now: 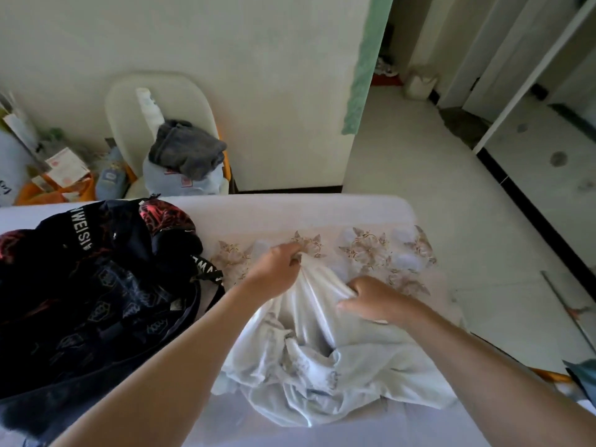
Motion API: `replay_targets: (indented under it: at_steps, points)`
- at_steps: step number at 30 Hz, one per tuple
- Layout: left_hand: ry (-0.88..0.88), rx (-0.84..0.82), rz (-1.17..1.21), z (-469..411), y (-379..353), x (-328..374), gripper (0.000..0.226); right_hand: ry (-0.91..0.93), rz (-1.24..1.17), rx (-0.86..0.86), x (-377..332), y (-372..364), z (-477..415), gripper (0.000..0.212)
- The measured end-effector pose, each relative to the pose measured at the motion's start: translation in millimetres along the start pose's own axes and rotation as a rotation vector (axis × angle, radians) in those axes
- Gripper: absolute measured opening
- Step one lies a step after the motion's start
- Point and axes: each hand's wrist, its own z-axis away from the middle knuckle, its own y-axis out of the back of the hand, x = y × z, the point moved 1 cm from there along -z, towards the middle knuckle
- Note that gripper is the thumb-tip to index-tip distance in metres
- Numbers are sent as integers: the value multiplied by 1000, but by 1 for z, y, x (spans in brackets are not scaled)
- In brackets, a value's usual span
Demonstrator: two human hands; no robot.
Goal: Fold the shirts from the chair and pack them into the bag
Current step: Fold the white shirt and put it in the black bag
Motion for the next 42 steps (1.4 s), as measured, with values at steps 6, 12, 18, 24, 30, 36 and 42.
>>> replay_targets:
  at_steps: [6, 12, 18, 24, 30, 36, 42]
  points:
    - [-52, 78, -38, -71, 15, 23, 20, -20, -253, 573, 19, 68, -29, 22]
    - [-8, 98, -101, -96, -20, 23, 38, -280, 293, 714, 45, 87, -70, 54]
    - [193, -79, -289, -55, -47, -59, 47, 192, 460, 432, 23, 23, -99, 63]
    - [431, -170, -236, -18, -57, -102, 96, 144, 541, 29, 9, -33, -110, 70]
    - [510, -111, -154, -23, -53, -99, 33, 262, 642, 363, -17, -20, -132, 48]
    - [348, 121, -322, -15, -31, -92, 18, 308, 567, 159, -32, -37, -165, 56]
    - [319, 236, -211, -38, 4, -92, 16, 297, 210, 460, -48, -16, -163, 18]
